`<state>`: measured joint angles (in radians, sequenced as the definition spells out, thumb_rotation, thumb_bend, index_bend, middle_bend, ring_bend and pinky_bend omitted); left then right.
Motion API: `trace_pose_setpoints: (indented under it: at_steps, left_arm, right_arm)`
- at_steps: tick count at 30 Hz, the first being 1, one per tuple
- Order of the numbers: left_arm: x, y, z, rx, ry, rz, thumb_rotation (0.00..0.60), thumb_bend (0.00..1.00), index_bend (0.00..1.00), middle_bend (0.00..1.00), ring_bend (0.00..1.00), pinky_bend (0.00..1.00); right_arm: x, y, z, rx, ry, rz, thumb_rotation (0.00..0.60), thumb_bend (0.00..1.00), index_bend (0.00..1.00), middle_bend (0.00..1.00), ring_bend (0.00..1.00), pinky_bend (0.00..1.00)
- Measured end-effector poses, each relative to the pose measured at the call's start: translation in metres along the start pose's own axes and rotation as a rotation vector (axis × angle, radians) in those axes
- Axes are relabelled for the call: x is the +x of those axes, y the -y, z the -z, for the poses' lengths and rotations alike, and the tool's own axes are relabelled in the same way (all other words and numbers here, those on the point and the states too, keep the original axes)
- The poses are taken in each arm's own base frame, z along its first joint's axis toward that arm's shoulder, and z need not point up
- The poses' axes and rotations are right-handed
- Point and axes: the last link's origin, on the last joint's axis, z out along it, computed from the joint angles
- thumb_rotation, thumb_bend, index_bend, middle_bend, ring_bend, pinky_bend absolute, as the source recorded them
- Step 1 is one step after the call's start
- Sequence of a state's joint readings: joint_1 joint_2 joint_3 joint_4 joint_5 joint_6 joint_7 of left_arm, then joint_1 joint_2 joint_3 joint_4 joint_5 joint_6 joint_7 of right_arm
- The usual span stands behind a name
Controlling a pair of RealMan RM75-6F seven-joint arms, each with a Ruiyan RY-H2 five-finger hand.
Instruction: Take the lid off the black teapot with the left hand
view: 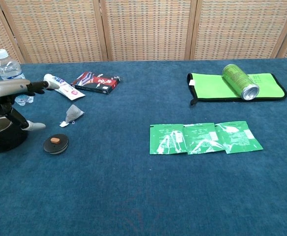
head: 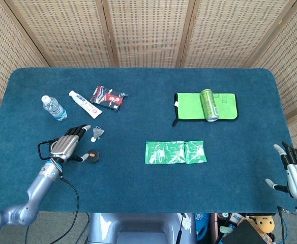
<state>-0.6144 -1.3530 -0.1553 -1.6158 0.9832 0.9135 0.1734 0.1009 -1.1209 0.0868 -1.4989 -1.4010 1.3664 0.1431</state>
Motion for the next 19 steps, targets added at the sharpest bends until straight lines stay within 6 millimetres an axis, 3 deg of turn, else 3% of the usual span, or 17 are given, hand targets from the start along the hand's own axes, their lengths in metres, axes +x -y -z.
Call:
trace_pose_setpoints:
  at_steps: [7,11,17,19]
  left_arm:
    - [0.043,0.006,0.042,-0.084,-0.214,-0.042,0.6,0.31,0.0,0.0,0.0,0.0]
    - [0.06,0.027,0.083,-0.075,-0.369,-0.086,0.6,0.29,0.0,0.0,0.0,0.0]
    - [0.048,0.074,0.143,0.111,-0.404,-0.1,0.6,0.28,0.0,0.0,0.0,0.0]
    - [0.044,0.08,0.149,0.139,-0.383,-0.096,0.6,0.28,0.0,0.0,0.0,0.0]
  right_arm:
    - [0.001,0.002,0.002,0.009,-0.005,0.01,0.6,0.0,0.0,0.0,0.0,0.0]
    - [0.001,0.003,0.003,0.011,-0.01,0.018,0.6,0.0,0.0,0.0,0.0,0.0]
    - [0.001,0.002,0.003,0.008,-0.016,0.021,0.6,0.0,0.0,0.0,0.0,0.0]
    - [0.001,0.002,0.003,0.007,-0.016,0.023,0.6,0.0,0.0,0.0,0.0,0.0]
